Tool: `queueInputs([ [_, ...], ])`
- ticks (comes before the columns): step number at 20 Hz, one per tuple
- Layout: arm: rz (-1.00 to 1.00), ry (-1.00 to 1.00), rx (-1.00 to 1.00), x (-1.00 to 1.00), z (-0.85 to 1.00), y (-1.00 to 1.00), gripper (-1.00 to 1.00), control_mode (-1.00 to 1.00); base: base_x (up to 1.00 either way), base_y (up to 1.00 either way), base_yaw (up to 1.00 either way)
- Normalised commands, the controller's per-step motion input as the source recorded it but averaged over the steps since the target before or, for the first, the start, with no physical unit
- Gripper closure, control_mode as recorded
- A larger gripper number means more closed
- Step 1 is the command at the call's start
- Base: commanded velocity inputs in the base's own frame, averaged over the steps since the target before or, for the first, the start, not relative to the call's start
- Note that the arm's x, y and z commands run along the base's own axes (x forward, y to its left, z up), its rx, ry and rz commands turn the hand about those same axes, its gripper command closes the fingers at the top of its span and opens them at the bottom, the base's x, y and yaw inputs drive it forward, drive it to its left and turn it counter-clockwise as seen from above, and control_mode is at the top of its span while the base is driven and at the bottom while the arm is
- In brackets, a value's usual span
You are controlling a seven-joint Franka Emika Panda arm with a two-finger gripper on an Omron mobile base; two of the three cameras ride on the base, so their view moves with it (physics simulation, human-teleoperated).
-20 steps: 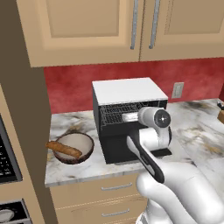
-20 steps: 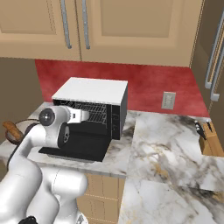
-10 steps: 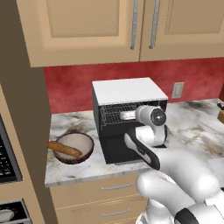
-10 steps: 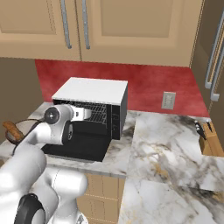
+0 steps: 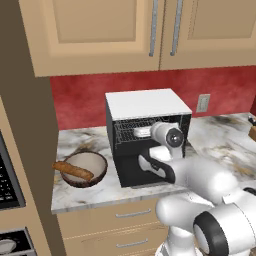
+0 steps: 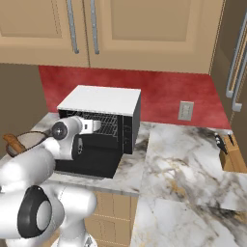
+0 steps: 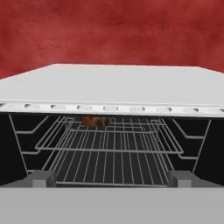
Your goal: Pick up the heated bread from the toaster oven and place it in the bowl. Then move the bread bowl to the dining counter.
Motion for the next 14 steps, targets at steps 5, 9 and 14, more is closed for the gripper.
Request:
queueInputs([
  [5,0.0,-0.06,0.0,0.39,-0.13,0.03,-1.0,-1.0,0.0,0.0,0.0],
  [9,0.0,-0.01,0.0,0.3,-0.19,0.0,-1.0,-1.0,0.0,0.0,0.0],
  [14,0.0,0.0,0.0,0.33,-0.1,0.0,-1.0,-1.0,0.0,0.0,0.0],
])
